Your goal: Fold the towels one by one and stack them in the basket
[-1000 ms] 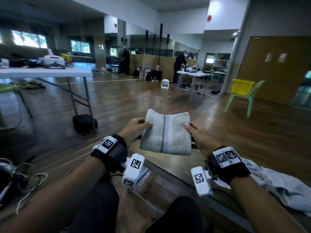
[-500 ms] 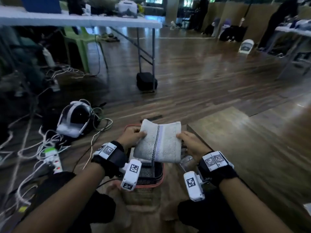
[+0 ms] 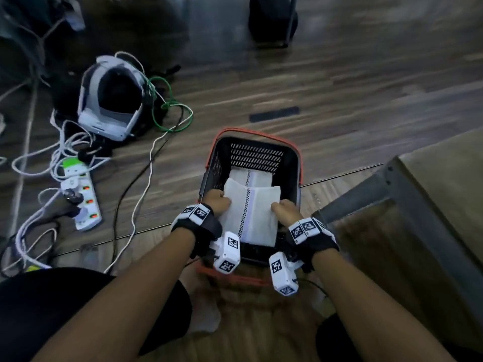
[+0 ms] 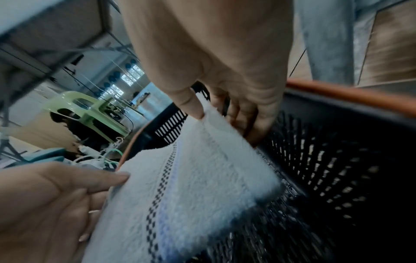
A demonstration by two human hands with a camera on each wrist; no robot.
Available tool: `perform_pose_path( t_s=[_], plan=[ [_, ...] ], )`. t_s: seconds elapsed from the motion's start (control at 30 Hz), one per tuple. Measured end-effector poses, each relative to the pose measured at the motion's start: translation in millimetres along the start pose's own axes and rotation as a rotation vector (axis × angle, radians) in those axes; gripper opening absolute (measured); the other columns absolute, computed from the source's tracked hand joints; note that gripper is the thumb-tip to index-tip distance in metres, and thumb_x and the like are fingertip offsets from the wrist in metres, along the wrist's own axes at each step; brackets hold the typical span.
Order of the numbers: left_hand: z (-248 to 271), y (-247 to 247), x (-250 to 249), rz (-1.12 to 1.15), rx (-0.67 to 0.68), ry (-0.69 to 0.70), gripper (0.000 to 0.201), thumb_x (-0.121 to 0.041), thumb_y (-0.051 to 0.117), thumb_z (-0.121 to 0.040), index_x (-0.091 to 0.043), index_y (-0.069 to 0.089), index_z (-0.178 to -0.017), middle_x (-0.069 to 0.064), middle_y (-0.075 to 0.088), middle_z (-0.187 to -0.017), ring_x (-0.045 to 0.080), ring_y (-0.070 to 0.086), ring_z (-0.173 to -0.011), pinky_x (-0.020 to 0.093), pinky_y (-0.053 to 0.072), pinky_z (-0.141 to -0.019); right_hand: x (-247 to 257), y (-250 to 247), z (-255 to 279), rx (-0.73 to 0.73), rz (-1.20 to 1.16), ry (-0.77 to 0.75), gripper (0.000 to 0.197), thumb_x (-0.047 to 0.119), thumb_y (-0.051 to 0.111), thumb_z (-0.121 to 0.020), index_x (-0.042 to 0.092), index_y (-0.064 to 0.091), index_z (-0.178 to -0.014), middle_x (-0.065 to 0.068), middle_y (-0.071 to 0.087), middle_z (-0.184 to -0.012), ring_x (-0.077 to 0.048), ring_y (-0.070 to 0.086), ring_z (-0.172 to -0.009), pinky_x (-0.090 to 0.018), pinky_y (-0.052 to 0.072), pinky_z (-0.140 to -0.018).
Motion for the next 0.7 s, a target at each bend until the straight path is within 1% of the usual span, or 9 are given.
perform_pose_path(
  t_s=[0.03,0.1,0.17,0.27,0.37,0.43,0.53,0.6,0.7],
  plan=[
    [-15.0,3.1,-0.3,-0.006,-0.006,-0.010,0.021,-0.008,0.050,-0.084,0.002,0.065,-0.095,0.016,0.063,-0.098,0.030,0.062,-0.096,0.027,0.044,-0.076,2.5,2.6,-14.0,-0.011,0.011,0.000,0.023,0.017,0.043,-0.088,-0.003,0.055,-0.091,-0.015,0.054,-0.094,-0.028,0.052,-0.086,-0.033,0.040,-0.072],
    [-46.9,8.4,-1.5,0.021,-0.031,-0.021,0.026,-0.004,0.048,-0.085,0.006,0.065,-0.102,0.019,0.065,-0.103,0.032,0.062,-0.100,0.029,0.045,-0.076,6.4,7.4,-46.1,-0.042,0.006,0.004,0.022,0.016,0.043,-0.089,-0.002,0.055,-0.092,-0.014,0.052,-0.093,-0.024,0.049,-0.085,-0.027,0.033,-0.071],
    [-79.0,12.9,-3.2,0.037,-0.065,-0.015,0.027,-0.004,0.047,-0.085,0.005,0.065,-0.103,0.018,0.066,-0.103,0.033,0.062,-0.100,0.032,0.048,-0.079,11.2,10.5,-79.5,-0.087,-0.010,0.008,0.023,0.015,0.043,-0.090,-0.002,0.055,-0.098,-0.013,0.052,-0.095,-0.023,0.048,-0.086,-0.026,0.032,-0.073],
    [-122.4,17.0,-7.5,0.055,-0.123,0.009,0.027,-0.005,0.047,-0.087,0.001,0.062,-0.109,0.017,0.065,-0.110,0.031,0.061,-0.103,0.029,0.045,-0.081,20.0,14.2,-123.5,-0.143,-0.037,-0.007,0.025,0.015,0.041,-0.091,-0.002,0.054,-0.105,-0.013,0.051,-0.097,-0.023,0.047,-0.087,-0.026,0.031,-0.072],
    [-152.5,20.5,-9.1,0.080,-0.164,0.039,0.030,-0.004,0.047,-0.087,0.000,0.060,-0.114,0.017,0.064,-0.115,0.031,0.059,-0.106,0.029,0.045,-0.085,23.7,18.2,-152.8,-0.197,-0.061,-0.014,0.034,0.015,0.041,-0.092,-0.004,0.051,-0.118,-0.018,0.056,-0.110,-0.031,0.053,-0.098,-0.027,0.031,-0.074],
    [-166.0,25.0,-6.2,0.067,-0.177,0.048,0.030,-0.003,0.047,-0.087,0.001,0.061,-0.112,0.018,0.065,-0.113,0.031,0.060,-0.105,0.025,0.043,-0.080,21.4,21.1,-163.7,-0.219,-0.062,0.001,0.036,0.016,0.040,-0.092,-0.004,0.049,-0.120,-0.019,0.056,-0.115,-0.032,0.054,-0.100,-0.027,0.031,-0.073],
    [-177.4,31.4,1.3,0.044,-0.180,0.024,0.029,-0.002,0.046,-0.087,0.001,0.061,-0.112,0.016,0.065,-0.113,0.030,0.059,-0.104,0.021,0.039,-0.075,14.0,24.3,-171.3,-0.221,-0.039,0.023,0.035,0.017,0.038,-0.092,-0.003,0.049,-0.119,-0.011,0.051,-0.103,-0.026,0.050,-0.090,-0.027,0.030,-0.071],
    [-181.9,34.6,6.5,0.029,-0.173,0.015,0.030,-0.002,0.046,-0.086,0.002,0.061,-0.111,0.017,0.064,-0.113,0.031,0.059,-0.105,0.025,0.042,-0.077,9.5,25.7,-173.4,-0.224,-0.024,0.031,0.035,0.017,0.038,-0.092,-0.003,0.049,-0.119,-0.012,0.051,-0.103,-0.025,0.049,-0.088,-0.027,0.030,-0.071],
    [-182.8,37.2,10.5,0.026,-0.148,0.011,0.034,-0.003,0.046,-0.086,0.001,0.058,-0.117,0.018,0.062,-0.118,0.032,0.058,-0.108,0.029,0.044,-0.087,8.8,25.5,-174.7,-0.247,-0.009,0.037,0.036,0.015,0.037,-0.093,-0.004,0.046,-0.123,-0.018,0.054,-0.116,-0.031,0.053,-0.099,-0.027,0.031,-0.072]
  ],
)
Point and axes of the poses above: each hand's wrist, its own z-axis away from the middle knuckle, its own y-axis out of the palm, x = y × z, the point moved 2 cm from there along -z, towards the middle knuckle
